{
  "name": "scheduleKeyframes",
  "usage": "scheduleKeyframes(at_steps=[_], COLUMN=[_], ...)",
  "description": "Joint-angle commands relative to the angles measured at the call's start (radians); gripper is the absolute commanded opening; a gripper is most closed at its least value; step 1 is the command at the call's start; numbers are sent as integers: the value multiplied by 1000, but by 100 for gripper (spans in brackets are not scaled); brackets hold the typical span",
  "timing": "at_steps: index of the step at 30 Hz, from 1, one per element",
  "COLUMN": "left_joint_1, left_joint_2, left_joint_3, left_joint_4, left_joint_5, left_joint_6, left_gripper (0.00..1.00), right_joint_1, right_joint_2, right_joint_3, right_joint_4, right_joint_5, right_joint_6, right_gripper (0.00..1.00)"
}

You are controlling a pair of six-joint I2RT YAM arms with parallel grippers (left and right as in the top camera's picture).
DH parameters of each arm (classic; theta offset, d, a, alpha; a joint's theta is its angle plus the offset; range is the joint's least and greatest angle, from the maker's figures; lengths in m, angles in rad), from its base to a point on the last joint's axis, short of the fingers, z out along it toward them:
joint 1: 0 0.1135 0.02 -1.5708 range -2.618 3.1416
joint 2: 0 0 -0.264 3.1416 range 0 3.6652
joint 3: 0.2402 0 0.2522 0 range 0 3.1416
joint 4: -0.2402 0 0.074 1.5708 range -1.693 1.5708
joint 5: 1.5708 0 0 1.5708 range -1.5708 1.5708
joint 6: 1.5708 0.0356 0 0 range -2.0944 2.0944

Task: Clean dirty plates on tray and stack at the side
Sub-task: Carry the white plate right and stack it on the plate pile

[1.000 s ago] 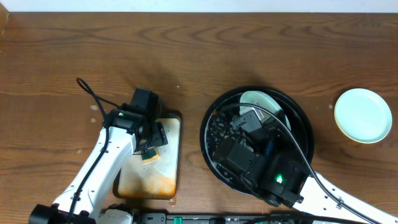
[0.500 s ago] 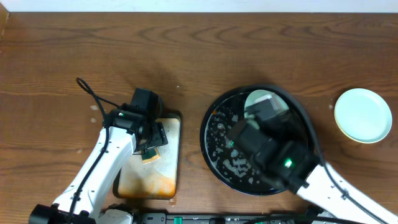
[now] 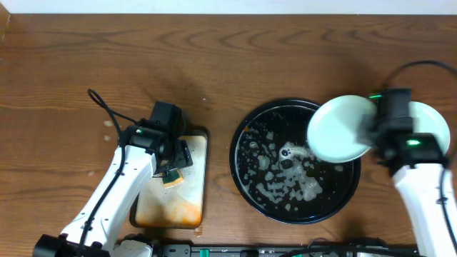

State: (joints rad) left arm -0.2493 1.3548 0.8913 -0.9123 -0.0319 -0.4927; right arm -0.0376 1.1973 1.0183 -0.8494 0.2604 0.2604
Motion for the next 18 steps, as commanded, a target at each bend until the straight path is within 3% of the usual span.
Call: scheduleKeyframes(at_steps=[1,9,18], left_joint_1=[5,5,5], left_joint_2=[-14,-14,-14], left_joint_3=[-4,-4,-4], left_joint_4=[-2,-2,-2], left_joint_5=[-5,-5,-5], left_joint_6=[10,10,10], left_gripper=[85,85,85], right_joint_1=[-249,-614,-750], right_joint_2=[-7,69,294], right_joint_3=[18,18,18], right_joint_4=[40,171,244], right_joint_5=[-323,-340,-339], right_joint_6=[26,171,195], right_gripper=[1,1,1])
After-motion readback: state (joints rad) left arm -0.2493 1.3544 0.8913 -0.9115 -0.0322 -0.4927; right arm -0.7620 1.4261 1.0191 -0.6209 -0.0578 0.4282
